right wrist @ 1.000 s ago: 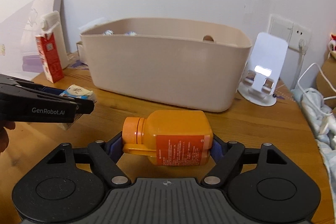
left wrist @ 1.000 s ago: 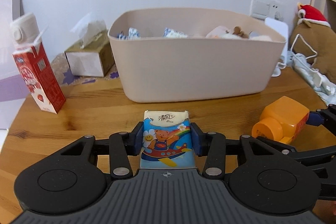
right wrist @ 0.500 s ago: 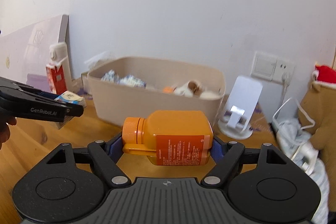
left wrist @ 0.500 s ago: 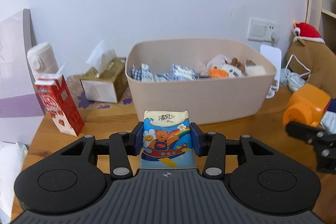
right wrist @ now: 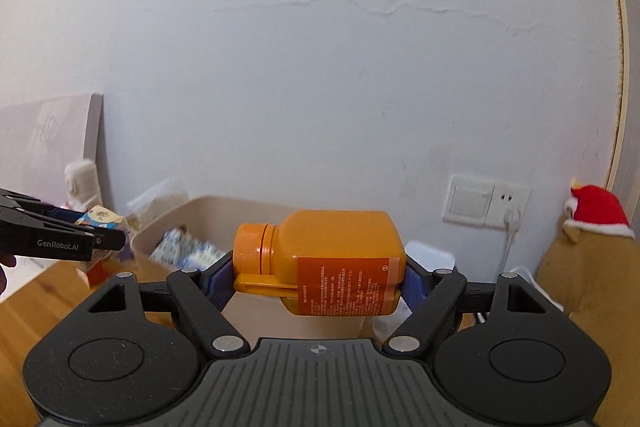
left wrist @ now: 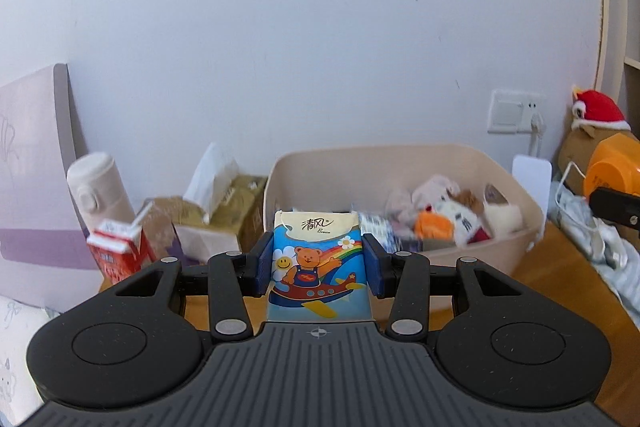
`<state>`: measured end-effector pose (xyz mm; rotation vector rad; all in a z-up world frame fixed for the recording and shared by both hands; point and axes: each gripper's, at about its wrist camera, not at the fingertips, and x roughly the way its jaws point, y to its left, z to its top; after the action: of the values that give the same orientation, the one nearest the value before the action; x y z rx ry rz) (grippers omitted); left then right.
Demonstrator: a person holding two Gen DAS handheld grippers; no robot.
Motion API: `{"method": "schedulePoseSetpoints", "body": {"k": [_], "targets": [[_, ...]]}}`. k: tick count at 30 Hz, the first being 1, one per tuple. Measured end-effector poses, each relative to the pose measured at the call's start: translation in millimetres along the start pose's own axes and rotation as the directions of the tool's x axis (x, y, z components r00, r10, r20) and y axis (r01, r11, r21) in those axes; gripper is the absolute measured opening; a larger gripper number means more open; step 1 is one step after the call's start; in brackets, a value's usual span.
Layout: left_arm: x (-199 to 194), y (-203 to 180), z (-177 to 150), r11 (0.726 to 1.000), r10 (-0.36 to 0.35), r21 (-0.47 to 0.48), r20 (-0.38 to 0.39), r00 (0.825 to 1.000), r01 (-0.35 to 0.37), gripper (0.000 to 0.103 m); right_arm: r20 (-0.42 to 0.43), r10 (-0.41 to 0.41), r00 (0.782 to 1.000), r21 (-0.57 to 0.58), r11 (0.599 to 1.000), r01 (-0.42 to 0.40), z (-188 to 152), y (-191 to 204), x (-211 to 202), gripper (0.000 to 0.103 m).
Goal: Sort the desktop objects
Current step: 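Carry the tissue pack and orange bottle into the beige bin and open both tools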
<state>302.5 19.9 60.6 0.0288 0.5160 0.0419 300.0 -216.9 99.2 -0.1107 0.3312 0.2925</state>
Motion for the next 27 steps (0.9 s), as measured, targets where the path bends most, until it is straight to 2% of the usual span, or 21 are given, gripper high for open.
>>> {"method": "schedulePoseSetpoints", "body": {"k": [5, 12, 19, 27], "targets": [[16, -2, 20, 1.000, 0.015, 0.004, 0.013, 1.000, -0.015, 0.046, 0.023, -0.017, 1.000, -0.003, 1.000, 0.017, 19, -5, 12, 0.079], [51, -7, 33, 1.000, 0.025, -0.004, -0.008, 1.000, -0.025, 0.046, 0.020, -0.013, 1.000, 0.009, 1.000, 0.013, 33, -6, 47, 0.079], [83, -12, 43, 0.999, 0.029, -0.019, -0.024, 0.999, -0.029, 0.046, -0.034, -0.018, 0.999, 0.022, 1.000, 0.019, 31, -4, 99, 0.079], [126, -27, 47, 0.999, 0.038, 0.004, -0.087, 0.995, -0.038, 0.046, -0.141, 0.012, 0.990, 0.101, 0.995, 0.003, 32, -8, 162, 0.079]]}}
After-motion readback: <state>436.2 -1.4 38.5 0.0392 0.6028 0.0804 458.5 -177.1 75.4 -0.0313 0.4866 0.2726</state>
